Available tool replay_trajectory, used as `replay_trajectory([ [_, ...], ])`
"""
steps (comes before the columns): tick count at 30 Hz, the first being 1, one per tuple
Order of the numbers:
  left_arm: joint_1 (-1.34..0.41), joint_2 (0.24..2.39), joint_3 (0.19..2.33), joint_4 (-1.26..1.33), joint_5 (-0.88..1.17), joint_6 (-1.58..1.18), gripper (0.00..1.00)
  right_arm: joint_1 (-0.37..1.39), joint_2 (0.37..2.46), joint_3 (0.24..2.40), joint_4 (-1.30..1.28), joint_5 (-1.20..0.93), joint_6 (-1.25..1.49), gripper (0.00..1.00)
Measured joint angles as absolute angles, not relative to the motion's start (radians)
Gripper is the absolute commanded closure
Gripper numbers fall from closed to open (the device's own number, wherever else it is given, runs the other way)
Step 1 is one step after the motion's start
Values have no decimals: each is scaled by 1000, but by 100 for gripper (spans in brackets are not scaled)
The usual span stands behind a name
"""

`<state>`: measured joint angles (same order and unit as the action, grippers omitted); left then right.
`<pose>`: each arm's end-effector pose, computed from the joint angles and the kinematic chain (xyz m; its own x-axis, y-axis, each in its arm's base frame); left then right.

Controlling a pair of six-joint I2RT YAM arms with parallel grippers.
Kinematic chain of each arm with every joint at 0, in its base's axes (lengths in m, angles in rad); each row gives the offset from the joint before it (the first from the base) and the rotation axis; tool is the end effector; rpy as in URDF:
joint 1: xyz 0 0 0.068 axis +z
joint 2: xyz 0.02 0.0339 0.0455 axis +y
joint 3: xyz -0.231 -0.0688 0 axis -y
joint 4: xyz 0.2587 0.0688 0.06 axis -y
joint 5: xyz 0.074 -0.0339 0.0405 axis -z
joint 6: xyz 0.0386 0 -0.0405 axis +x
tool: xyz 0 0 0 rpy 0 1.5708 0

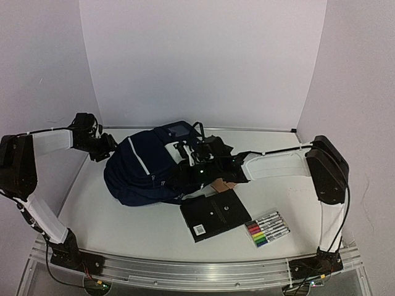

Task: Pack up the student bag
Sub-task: Unzip the student bag at the center of the board.

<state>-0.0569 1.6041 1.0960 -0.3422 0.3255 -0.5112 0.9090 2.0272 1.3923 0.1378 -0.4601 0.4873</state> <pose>0.3546 -0.0326 0.1878 -0.7838 -0.4196 -0.4578 -0.1363 0.8355 -0.5324 0.2699 0.3743 0.1639 -0.7022 -0.2188 -0.6775 -0.6993 0.3906 0.5987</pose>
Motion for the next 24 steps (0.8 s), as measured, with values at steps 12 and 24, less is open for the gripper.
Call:
replay_trajectory([
  [12,-51,1411,965,-421,416,-544,42,913,1936,1367,88,-476,438,59],
  [24,-79,1365,833,-358,567,-656,52,953,2099,1483,55,-491,466,63],
])
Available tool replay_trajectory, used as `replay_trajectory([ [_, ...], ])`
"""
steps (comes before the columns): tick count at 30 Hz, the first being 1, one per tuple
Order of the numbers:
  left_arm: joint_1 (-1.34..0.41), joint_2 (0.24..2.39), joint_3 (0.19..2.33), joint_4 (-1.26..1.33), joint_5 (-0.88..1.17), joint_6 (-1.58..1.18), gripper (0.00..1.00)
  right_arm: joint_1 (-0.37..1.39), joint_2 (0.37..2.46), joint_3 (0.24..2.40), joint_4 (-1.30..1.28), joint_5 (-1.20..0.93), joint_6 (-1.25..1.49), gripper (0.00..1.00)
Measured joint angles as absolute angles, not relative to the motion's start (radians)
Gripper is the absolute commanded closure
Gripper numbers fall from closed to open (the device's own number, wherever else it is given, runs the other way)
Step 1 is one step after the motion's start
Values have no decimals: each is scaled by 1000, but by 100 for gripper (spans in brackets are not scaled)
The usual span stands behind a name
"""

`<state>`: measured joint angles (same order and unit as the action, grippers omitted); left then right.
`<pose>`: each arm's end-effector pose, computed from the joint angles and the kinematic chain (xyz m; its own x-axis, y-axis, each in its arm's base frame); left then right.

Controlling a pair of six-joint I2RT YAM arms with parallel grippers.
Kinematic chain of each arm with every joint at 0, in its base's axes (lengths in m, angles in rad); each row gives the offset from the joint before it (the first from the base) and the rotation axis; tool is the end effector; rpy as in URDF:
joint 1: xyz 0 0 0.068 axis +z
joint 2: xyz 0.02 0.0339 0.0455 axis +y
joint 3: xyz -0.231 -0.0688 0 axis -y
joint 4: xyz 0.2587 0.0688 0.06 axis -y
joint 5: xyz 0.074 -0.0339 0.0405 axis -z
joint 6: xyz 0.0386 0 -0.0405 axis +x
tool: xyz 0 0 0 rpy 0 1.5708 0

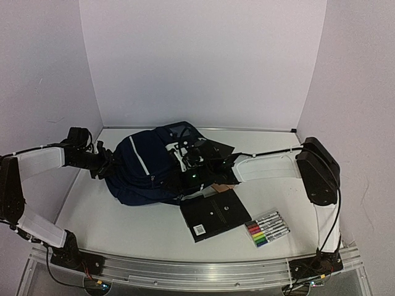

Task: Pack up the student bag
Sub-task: Unzip the student bag at the center of the board.

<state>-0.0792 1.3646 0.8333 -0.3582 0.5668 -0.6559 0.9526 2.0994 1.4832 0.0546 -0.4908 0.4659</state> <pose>0.2907 -0.0439 0.1775 -0.8599 -0.4479 -0.2448 -0.1522 0.6828 -0.7146 0.2597 0.3966 0.1549 -0.7025 -0.3042 -0.6434 -0.7100 0.3612 0.6045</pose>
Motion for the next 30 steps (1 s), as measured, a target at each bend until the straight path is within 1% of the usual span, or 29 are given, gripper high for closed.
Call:
replay_trajectory([
  [3,-79,1380,833,-356,569,-656,57,958,2127,1501,52,-490,472,63],
  [6,-79,1398,834,-346,578,-655,59,961,2154,1516,52,-490,476,64],
  [8,-80,1413,834,-335,587,-656,61,962,2165,1519,52,-490,477,65],
  [11,-80,1437,834,-315,602,-659,68,965,2178,1528,51,-486,482,69],
  [13,-81,1452,838,-303,608,-657,71,965,2186,1539,51,-484,489,74],
  [14,-82,1458,839,-300,610,-657,74,965,2192,1548,51,-484,492,77],
  [18,-86,1494,854,-278,628,-656,93,965,2225,1586,53,-473,518,94],
  [20,-89,1511,863,-268,636,-656,99,965,2232,1590,52,-460,536,100],
  [26,-116,1512,871,-238,615,-689,100,968,2217,1571,54,-407,567,100],
  [30,-173,1470,871,-233,545,-745,100,971,2164,1525,51,-401,591,100],
])
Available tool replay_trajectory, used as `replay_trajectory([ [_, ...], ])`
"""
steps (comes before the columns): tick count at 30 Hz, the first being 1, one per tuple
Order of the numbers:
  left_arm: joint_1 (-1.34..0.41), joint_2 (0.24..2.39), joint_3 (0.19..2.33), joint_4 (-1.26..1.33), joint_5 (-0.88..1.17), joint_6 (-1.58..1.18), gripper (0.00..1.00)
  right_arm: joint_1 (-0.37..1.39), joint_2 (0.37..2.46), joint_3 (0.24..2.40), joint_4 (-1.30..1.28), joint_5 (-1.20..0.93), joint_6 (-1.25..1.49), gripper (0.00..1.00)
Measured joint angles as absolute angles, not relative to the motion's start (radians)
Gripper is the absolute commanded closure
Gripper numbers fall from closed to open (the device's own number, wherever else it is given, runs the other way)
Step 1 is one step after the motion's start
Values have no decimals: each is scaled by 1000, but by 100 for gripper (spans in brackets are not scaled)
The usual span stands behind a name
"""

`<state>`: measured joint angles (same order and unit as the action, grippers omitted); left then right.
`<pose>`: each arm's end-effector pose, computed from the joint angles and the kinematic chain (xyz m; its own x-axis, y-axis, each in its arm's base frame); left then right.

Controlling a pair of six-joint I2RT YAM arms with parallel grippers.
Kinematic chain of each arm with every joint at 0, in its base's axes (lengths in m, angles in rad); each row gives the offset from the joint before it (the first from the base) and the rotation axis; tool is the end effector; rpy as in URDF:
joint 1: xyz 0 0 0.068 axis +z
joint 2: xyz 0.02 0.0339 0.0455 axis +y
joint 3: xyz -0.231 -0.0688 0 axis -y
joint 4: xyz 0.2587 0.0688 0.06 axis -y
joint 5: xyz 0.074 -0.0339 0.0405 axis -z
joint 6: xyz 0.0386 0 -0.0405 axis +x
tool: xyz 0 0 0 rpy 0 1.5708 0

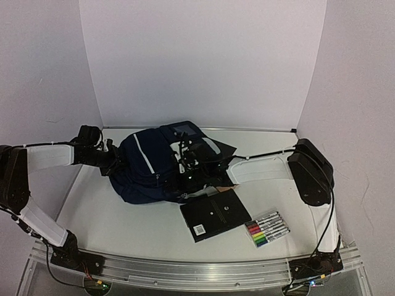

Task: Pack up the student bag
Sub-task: Unzip the student bag at the center of the board.

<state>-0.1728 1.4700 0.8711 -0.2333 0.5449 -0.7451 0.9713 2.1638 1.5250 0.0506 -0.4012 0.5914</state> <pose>0.3081 -0.0741 0.1679 -0.8682 -0.4371 -0.2350 -0.1331 0.6613 -0.7382 0.2605 0.4078 0.1382 -0.7859 -0.2403 -0.5698 -0.6086 0.4639 0.6437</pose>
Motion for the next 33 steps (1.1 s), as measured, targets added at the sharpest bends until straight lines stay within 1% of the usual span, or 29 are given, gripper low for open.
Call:
replay_trajectory([
  [5,-264,1411,871,-216,414,-821,100,979,2119,1504,30,-382,631,100],
  [10,-298,1409,869,-192,333,-869,100,1015,2118,1522,25,-350,677,100],
  [20,-316,1410,847,-101,291,-916,100,1065,2200,1704,20,-369,793,99],
  [23,-316,1414,834,-77,283,-924,100,1071,2243,1752,15,-370,815,96],
  [25,-316,1419,829,-63,281,-926,100,1076,2269,1777,11,-364,821,90],
  [26,-316,1421,828,-59,278,-926,100,1078,2284,1793,8,-363,823,85],
  [27,-316,1422,828,-57,276,-926,98,1080,2295,1805,6,-364,823,80],
  [29,-316,1422,828,-58,276,-924,87,1085,2304,1812,6,-367,806,70],
  [33,-321,1400,831,-101,267,-898,47,1107,2280,1797,8,-366,743,52],
])
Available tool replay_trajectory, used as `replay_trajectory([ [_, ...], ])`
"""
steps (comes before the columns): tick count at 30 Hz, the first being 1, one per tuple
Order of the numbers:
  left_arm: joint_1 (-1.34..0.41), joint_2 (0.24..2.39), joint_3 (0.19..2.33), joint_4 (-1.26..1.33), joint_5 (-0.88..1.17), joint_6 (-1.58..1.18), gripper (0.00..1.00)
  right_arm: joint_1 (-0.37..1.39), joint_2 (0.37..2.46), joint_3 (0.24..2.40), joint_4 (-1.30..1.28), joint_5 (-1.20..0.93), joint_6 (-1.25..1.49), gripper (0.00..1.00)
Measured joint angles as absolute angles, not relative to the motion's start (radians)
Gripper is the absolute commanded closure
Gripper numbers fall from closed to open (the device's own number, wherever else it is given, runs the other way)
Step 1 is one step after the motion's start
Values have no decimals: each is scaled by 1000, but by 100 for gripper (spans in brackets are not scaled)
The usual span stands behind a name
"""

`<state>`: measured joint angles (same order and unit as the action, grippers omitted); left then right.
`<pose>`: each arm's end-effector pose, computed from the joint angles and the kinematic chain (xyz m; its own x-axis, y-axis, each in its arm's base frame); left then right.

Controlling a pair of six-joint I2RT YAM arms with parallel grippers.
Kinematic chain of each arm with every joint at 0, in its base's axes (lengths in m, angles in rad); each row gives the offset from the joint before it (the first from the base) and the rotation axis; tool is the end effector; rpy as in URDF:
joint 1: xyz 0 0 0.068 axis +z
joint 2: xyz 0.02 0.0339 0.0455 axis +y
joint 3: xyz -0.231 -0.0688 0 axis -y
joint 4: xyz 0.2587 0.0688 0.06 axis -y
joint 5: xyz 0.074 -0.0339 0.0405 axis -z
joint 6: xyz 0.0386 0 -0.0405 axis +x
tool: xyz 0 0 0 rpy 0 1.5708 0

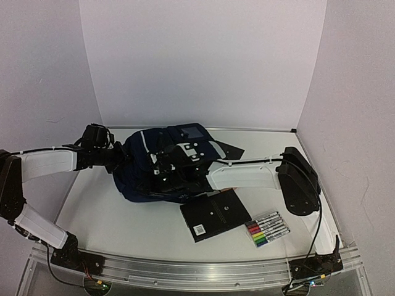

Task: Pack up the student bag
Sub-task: Unzip the student bag at the center of the board.

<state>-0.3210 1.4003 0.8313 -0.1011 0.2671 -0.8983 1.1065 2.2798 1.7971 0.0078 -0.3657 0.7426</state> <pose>0.2988 -0.1101 0.1832 -0.7587 -0.5429 -0.3600 -0.1492 0.6828 -0.7152 0.2229 0.4758 0.1716 -0.8118 -0.2107 -0.5446 -0.5816 0.3750 0.7218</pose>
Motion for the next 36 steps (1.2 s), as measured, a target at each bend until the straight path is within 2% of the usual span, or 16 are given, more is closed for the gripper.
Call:
replay_trajectory([
  [3,-329,1333,846,-183,244,-863,26,1130,2188,1714,-6,-348,659,39],
  [5,-329,1268,850,-234,223,-837,20,1145,2099,1654,-46,-328,591,31],
  [9,-329,1159,849,-305,214,-761,23,1155,1941,1604,-114,-256,455,24],
  [14,-367,1119,777,-308,289,-685,31,1137,1862,1599,-160,-132,339,25],
  [23,-663,1202,696,-293,228,-708,31,1073,1890,1575,-233,5,333,25],
  [25,-686,1235,696,-276,204,-723,37,1067,1897,1574,-237,23,337,25],
  [33,-701,1329,701,-286,92,-776,77,1071,1899,1550,-242,42,346,26],
  [36,-706,1329,707,-287,76,-787,85,1071,1899,1540,-242,43,342,28],
])
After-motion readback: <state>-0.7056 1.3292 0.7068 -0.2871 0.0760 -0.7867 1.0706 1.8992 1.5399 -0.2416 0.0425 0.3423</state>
